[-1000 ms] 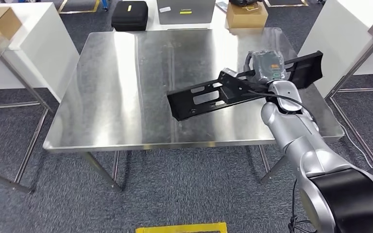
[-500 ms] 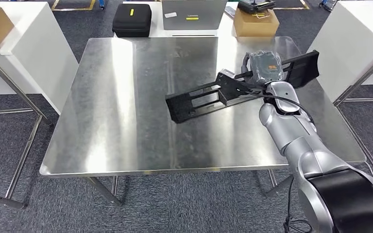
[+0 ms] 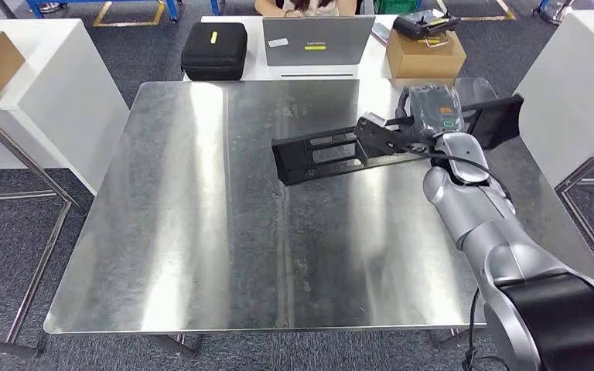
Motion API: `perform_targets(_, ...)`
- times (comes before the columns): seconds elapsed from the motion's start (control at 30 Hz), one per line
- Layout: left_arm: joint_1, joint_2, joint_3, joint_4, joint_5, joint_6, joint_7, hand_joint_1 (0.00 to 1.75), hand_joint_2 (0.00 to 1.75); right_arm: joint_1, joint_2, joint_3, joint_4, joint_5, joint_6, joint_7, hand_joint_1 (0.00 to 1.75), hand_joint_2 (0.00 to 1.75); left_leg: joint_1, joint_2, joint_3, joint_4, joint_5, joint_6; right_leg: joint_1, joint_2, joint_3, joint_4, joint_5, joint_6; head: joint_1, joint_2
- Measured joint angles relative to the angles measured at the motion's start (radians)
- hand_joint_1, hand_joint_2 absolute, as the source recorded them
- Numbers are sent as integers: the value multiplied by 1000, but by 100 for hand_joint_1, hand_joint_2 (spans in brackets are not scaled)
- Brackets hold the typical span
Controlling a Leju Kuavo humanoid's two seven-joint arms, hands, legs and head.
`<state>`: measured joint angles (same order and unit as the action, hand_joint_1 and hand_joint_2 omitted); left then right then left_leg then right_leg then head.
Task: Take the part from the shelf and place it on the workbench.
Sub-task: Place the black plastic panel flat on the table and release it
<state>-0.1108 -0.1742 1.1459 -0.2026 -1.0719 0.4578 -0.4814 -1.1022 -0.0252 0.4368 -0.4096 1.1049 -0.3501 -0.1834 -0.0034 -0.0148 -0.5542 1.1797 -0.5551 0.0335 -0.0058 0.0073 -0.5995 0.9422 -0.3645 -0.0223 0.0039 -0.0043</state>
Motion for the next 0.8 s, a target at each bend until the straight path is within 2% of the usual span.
perform_targets(0.07,1,0,2,0,10,14,-30,0,175,5,2,0,0,-1,0,-4,175,175,12,2,-86,86,-67,-17,-2,4,19,0,-21,0,-3,0)
perform_targets(0.1,2,0,3,0,14,29,-46,0,175,9,3,0,1,-1,-1,-7,175,175,17,5,-116,95,-91,-25,-3,6,30,1,-32,3,-4,0)
perform_targets(0.13,3,0,4,0,17,48,-61,0,175,14,2,0,1,-2,-2,-9,175,175,23,8,-133,74,-88,-31,-6,8,42,1,-44,8,-5,0)
perform_targets(0.17,3,0,6,0,20,71,-76,0,175,19,2,0,2,-3,-3,-12,175,175,27,11,-138,28,-51,-34,-8,8,55,3,-56,13,-6,0)
perform_targets(0.23,6,0,9,0,30,117,-101,0,175,28,2,0,6,-7,-6,-19,175,175,32,14,-135,-101,82,-34,-9,10,74,10,-80,25,-10,0)
perform_targets(0.27,7,0,12,0,33,140,-111,0,175,32,2,0,9,-9,-8,-24,175,175,32,14,-131,-146,138,-30,-7,11,79,15,-92,32,-12,0)
perform_targets(0.3,8,0,15,0,36,161,-119,0,175,38,2,-1,11,-13,-11,-28,175,175,30,13,-130,-170,173,-24,-3,13,80,19,-103,40,-12,0)
perform_targets(0.33,8,-2,18,0,35,184,-126,0,175,43,2,-2,13,-18,-14,-32,175,175,29,12,-129,-181,189,-19,2,15,81,26,-113,45,-11,0)
perform_targets(0.4,6,-6,21,-4,27,222,-144,0,175,55,1,-5,16,-27,-23,-39,175,175,23,8,-126,-177,196,-15,6,14,81,31,-119,52,-5,0)
perform_targets(0.5,0,-12,26,-14,15,241,-162,0,175,87,1,-12,22,-43,-44,-49,175,175,15,0,-127,-178,195,-12,6,10,82,30,-117,54,-2,0)
perform_targets(0.67,-8,-18,46,-19,10,243,-176,0,175,186,13,-37,26,-101,-132,-88,175,175,13,-7,-125,-178,184,2,5,5,96,3,-133,63,5,0)
perform_targets(0.8,-14,-21,84,-24,-48,243,-177,0,175,262,30,-45,18,-145,-187,-95,175,175,13,-5,-118,-179,180,4,5,6,98,1,-134,64,12,0)
